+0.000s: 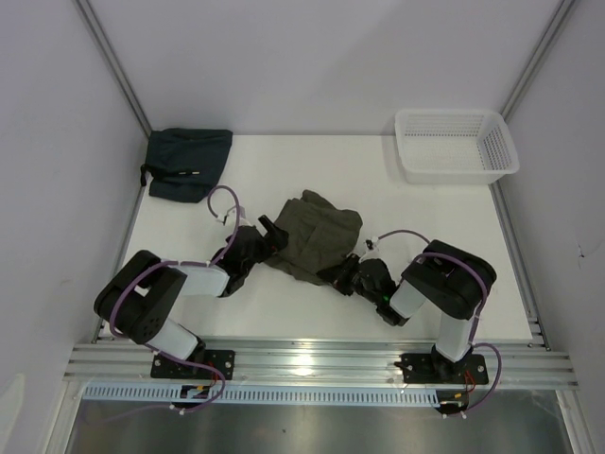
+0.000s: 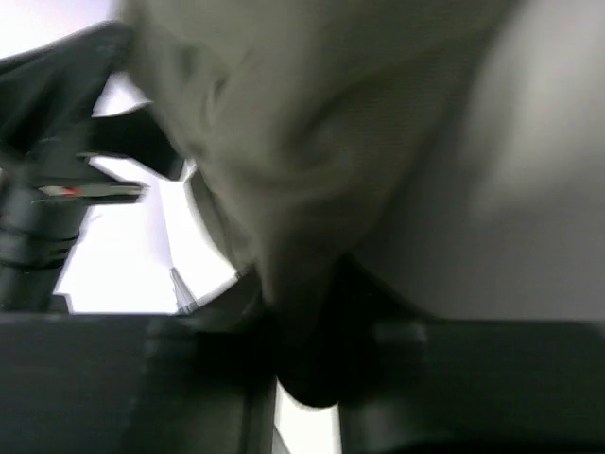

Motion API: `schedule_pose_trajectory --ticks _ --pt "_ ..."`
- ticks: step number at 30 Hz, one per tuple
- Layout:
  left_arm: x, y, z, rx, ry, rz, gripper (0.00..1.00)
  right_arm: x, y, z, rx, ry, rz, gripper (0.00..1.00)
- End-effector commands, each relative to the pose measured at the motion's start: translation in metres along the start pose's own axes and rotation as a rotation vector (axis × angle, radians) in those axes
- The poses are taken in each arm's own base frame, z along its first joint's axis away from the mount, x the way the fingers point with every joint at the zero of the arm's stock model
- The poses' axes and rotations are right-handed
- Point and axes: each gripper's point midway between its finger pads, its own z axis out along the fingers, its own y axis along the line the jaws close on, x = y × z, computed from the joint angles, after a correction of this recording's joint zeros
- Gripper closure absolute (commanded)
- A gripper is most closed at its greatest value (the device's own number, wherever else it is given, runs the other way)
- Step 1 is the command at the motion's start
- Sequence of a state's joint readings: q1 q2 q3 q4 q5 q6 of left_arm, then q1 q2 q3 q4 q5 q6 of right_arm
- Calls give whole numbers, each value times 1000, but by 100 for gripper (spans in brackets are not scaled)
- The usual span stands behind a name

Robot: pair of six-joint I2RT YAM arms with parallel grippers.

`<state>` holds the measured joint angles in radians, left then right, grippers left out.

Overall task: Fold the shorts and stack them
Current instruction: Neatly place the folded shorts to the corner

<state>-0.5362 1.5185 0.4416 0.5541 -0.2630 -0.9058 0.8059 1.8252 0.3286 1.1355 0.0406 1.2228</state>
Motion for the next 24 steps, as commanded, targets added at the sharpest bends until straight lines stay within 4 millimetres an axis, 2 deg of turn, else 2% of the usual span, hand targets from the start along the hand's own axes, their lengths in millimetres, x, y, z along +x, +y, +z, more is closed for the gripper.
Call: schedule_pose_trajectory --ticks 1,2,3,5,6,10,11,12,13,15,16,17,18,21,24 --pt "0 11 2 -35 -6 24 1 2 -18 0 62 36 49 90" --pt "0 12 2 -43 -10 19 1 -1 -19 1 67 49 61 95" --pt "1 12 3 -44 -7 19 1 -15 -21 3 73 30 74 100" --pt "2 14 3 -53 -4 11 3 -27 -19 3 67 31 67 100" --pt "2 15 2 -60 -3 3 4 -41 -24 7 93 16 79 100" --pt "4 20 0 -94 -15 -15 5 -55 -18 11 98 40 82 100" --pt "7 21 -2 -98 -11 -17 5 -57 -16 13 103 48 80 97" --pt "8 21 -2 -102 -14 -16 5 -54 -24 14 146 72 76 87" --pt "9 20 -2 -102 -15 -14 5 -59 -13 22 133 83 70 87" --pt "14 16 -3 -105 -11 -1 5 -51 -23 25 194 150 73 74" --pt "16 16 -2 -111 -9 0 5 -53 -20 29 194 159 78 66" --pt "15 13 -1 -110 -12 -4 5 -55 -17 31 185 162 78 53" --pt "15 13 -2 -112 -10 -3 5 -55 -16 31 179 160 80 32" --pt "9 10 -5 -105 -30 -6 5 -54 -16 26 173 140 61 16" --pt "5 9 -10 -105 -35 -7 4 -49 -12 23 137 136 45 16"
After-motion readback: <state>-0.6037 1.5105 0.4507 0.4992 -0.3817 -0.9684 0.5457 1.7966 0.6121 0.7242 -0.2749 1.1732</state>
